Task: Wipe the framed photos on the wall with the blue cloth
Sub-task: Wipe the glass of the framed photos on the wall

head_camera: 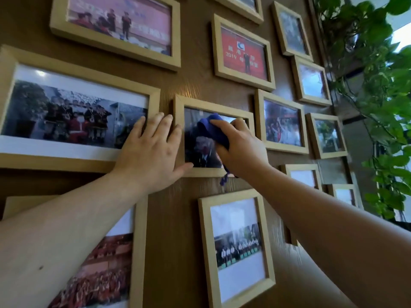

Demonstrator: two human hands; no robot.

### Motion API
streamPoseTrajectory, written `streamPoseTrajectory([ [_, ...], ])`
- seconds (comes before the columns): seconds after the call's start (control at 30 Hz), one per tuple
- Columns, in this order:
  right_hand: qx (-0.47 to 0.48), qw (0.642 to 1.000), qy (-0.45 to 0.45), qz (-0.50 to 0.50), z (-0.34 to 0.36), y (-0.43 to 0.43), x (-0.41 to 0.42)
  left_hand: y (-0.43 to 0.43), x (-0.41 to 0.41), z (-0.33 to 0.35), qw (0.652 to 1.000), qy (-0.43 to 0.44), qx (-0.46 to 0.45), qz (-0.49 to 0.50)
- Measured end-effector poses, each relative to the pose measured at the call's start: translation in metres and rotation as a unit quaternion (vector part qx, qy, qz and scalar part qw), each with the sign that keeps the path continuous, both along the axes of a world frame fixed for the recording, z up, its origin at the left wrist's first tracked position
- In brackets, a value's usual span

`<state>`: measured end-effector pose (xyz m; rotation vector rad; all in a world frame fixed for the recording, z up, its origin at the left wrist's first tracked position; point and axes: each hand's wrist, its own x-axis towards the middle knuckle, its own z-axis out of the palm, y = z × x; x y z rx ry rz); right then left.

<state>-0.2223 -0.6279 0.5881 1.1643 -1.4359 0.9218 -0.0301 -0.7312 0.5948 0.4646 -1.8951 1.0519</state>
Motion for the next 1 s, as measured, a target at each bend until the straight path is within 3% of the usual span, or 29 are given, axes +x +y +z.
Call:
streamPoseTrajectory([
  [0.27,-0.003,1.0,0.026,0.004,0.03,-0.04,0.012,-0.01,-0.019,0.017,0.996,0.01,0.0,0.09],
  [0.4,0.001,0.998,0.046,-0.038,0.02,-0.035,-0.016,-0.015,-0.022,0.017,0.997,0.004,0.004,0.079],
  [0.7,-0.032,0.988,-0.073,-0.135,0.014,-0.011,-0.081,-0.014,-0.024,0.018,0.998,-0.019,0.011,0.062],
  [1.0,0.058,0.994,0.096,-0.02,-0.005,-0.036,0.0,-0.011,-0.027,0.014,0.998,0.0,0.009,0.061],
])
